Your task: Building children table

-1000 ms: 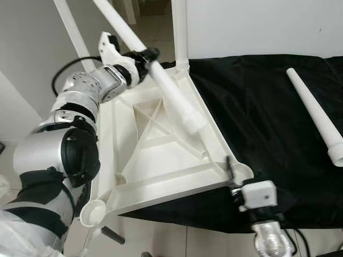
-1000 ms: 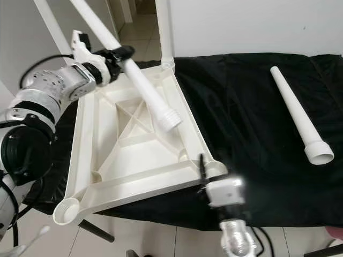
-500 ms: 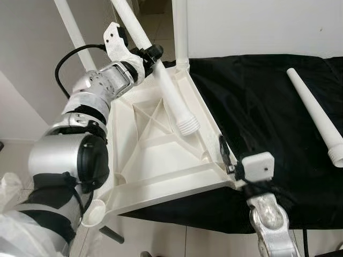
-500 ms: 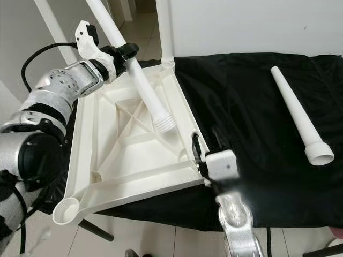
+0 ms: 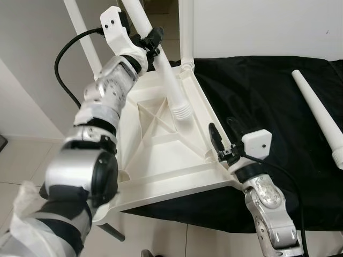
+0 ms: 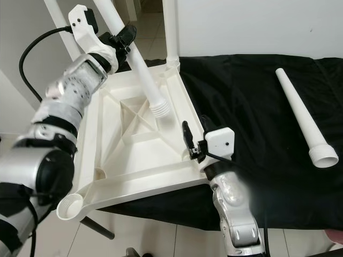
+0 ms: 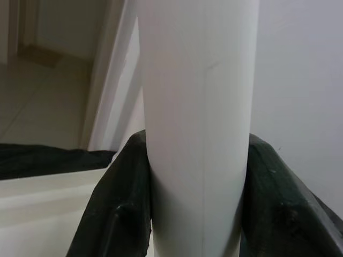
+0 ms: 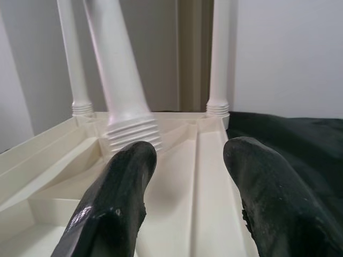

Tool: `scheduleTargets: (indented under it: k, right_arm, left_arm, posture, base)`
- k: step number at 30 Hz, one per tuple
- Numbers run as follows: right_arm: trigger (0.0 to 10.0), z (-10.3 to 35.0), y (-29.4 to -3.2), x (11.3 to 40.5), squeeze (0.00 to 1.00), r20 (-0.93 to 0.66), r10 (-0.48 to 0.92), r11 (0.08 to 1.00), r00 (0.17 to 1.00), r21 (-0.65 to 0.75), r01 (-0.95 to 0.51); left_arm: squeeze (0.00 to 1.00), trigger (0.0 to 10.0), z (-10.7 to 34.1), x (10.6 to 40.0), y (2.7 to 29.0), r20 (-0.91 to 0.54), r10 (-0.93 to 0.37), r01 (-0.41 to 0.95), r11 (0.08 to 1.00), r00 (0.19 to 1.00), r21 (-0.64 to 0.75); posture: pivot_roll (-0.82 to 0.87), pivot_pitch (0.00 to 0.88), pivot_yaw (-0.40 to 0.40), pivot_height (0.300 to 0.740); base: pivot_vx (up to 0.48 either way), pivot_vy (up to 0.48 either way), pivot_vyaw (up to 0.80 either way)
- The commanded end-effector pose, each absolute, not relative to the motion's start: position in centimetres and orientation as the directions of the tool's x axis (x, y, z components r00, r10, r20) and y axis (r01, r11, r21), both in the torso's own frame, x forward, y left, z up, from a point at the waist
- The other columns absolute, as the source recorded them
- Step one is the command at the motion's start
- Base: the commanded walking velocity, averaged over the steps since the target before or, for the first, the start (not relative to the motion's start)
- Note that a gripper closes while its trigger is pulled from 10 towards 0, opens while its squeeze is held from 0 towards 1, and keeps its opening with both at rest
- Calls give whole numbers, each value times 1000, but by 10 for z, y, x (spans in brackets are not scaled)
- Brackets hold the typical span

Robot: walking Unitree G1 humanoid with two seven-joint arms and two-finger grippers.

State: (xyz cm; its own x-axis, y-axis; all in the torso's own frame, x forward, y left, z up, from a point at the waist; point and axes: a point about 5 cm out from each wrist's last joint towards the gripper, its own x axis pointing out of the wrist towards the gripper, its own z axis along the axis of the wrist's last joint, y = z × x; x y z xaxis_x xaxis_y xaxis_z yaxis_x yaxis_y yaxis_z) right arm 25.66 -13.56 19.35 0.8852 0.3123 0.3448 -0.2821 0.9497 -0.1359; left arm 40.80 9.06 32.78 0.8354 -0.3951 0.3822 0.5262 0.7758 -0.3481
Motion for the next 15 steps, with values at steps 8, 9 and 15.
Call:
scheduleTargets:
  k: [8,9,15]
  right_arm:
    - [10000,200,-122,265,1000,328,393,919,859,-100,-382]
    - [10000,201,-121,268,1000,321,390,920,863,-105,-377]
    - [10000,202,-121,281,0,280,388,920,878,-175,-351]
  left_arm:
    - [0,10000,332,388,71,473,-424,570,791,772,-221]
    - [0,10000,332,385,67,482,-430,575,793,764,-204]
    - [0,10000,330,375,53,497,-456,595,787,738,-162]
  posture:
    - [-110,53,124,740]
    - [-109,50,123,740]
    - [-102,45,124,740]
  base:
    - [0,0,0]
    - [0,0,0]
    - [0,0,0]
